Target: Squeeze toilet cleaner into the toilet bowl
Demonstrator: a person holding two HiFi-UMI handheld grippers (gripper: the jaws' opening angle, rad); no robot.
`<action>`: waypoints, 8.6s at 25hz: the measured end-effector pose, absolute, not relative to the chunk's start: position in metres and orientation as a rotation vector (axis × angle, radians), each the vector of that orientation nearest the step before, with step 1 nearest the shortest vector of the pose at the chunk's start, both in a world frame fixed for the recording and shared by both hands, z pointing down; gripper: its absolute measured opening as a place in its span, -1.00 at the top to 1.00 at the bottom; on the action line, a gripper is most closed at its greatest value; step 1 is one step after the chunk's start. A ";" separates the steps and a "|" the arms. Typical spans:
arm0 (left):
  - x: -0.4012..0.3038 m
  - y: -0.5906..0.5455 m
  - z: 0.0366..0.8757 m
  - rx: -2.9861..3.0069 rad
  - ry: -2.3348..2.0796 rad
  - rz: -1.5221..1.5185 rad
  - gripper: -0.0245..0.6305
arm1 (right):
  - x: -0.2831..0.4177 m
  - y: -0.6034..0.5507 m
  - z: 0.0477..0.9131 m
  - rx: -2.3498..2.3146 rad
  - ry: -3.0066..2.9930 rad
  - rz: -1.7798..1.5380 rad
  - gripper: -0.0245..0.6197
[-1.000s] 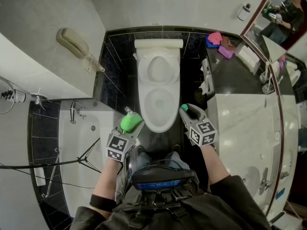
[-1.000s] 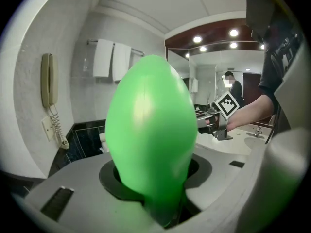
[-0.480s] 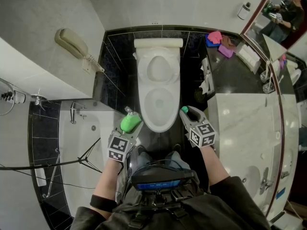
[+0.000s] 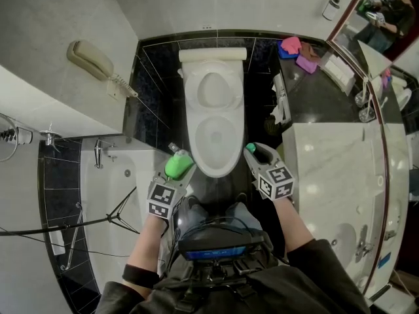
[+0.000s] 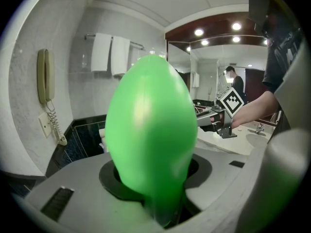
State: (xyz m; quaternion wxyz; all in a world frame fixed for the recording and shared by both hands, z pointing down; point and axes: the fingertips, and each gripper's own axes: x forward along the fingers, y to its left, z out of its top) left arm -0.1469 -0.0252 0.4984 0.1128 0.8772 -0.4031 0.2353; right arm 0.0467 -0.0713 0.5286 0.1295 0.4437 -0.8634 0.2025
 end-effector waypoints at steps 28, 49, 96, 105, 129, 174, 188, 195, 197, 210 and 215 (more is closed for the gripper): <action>-0.018 -0.053 0.712 2.107 -0.673 0.472 0.36 | 0.066 -0.120 0.638 1.178 -2.549 0.542 0.46; -0.020 -0.044 0.945 1.759 -0.303 0.203 0.36 | 0.020 -0.190 0.841 1.283 -2.482 0.483 0.47; 0.030 -0.030 1.068 1.509 -0.119 0.212 0.38 | 0.094 -0.198 0.945 1.515 -2.330 0.530 0.47; 0.055 -0.054 1.062 1.530 -0.077 0.224 0.38 | 0.119 -0.202 0.941 1.587 -2.283 0.543 0.47; 0.107 -0.184 1.057 1.623 -0.080 0.142 0.38 | 0.151 -0.222 0.929 1.688 -2.225 0.530 0.47; -0.064 -0.258 1.053 1.603 -0.468 -0.171 0.39 | 0.047 -0.246 0.936 1.428 -2.371 0.483 0.47; -0.063 -0.228 1.059 1.450 -0.498 -0.262 0.40 | 0.056 -0.234 0.930 1.393 -2.378 0.450 0.47; -0.067 -0.223 1.063 1.409 -0.503 -0.287 0.40 | 0.054 -0.230 0.932 1.379 -2.381 0.451 0.47; -0.068 -0.220 1.066 1.396 -0.504 -0.283 0.40 | 0.053 -0.229 0.933 1.373 -2.383 0.452 0.47; -0.078 -0.178 1.064 1.333 -0.519 -0.301 0.40 | 0.035 -0.216 0.927 1.337 -2.395 0.488 0.47; -0.082 -0.150 1.062 1.315 -0.532 -0.304 0.40 | 0.034 -0.206 0.921 1.323 -2.379 0.524 0.47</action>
